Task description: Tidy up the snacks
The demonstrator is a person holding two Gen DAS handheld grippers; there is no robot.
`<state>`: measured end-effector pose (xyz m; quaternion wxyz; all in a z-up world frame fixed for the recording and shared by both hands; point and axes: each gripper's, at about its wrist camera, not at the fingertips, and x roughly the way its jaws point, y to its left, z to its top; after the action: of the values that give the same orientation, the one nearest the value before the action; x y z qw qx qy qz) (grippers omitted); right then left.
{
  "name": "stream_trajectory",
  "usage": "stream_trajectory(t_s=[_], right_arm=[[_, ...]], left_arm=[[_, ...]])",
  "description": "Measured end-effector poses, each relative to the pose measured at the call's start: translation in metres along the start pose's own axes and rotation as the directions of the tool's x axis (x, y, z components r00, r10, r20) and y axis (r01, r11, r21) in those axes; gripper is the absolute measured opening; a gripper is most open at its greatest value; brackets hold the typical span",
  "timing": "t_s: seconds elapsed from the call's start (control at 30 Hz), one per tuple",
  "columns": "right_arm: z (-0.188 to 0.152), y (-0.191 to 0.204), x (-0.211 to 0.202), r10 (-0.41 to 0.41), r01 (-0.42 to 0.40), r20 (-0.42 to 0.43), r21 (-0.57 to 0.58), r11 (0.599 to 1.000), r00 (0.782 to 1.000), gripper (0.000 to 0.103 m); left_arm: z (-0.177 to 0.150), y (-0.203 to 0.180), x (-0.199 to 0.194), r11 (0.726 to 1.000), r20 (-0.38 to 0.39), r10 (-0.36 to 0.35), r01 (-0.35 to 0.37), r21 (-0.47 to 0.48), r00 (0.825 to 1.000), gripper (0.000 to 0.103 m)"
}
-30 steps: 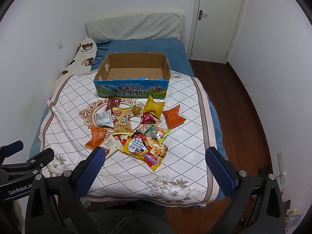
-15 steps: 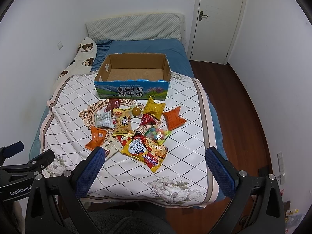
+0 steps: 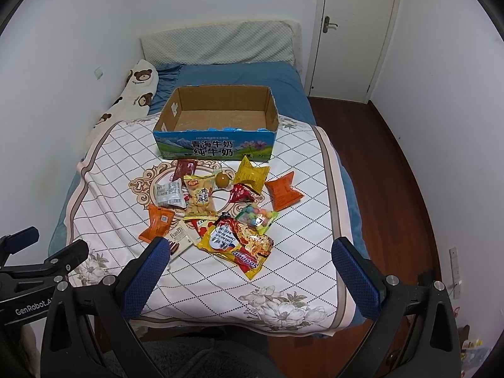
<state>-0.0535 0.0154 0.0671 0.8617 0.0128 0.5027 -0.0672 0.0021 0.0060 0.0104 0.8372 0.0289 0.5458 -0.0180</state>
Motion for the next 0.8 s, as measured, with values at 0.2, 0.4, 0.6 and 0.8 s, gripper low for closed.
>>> stream_trajectory(t_s=[0.2,0.4,0.6,0.8], right_arm=[[0.000,0.000,0.001,0.001,-0.001,-0.001,0.003,1.000,1.000,0.103],[0.000,0.000,0.002,0.003,-0.003,0.000,0.010,1.000,1.000,0.103],[0.000,0.001,0.004,0.008,-0.008,0.000,0.014,1.000,1.000,0.103],[0.002,0.003,0.012,0.006,-0.006,-0.009,0.025,1.000,1.000,0.103]], left_arm=[[0.000,-0.001,0.001,1.000,0.002,0.000,0.000,0.002,1.000,0.103],[0.000,-0.002,0.000,1.000,0.003,0.001,-0.001,0.002,1.000,0.103],[0.001,-0.004,0.000,1.000,0.003,0.002,-0.002,0.003,1.000,0.103],[0.010,0.000,0.017,1.000,0.014,0.027,-0.027,-0.002,1.000,0.103]])
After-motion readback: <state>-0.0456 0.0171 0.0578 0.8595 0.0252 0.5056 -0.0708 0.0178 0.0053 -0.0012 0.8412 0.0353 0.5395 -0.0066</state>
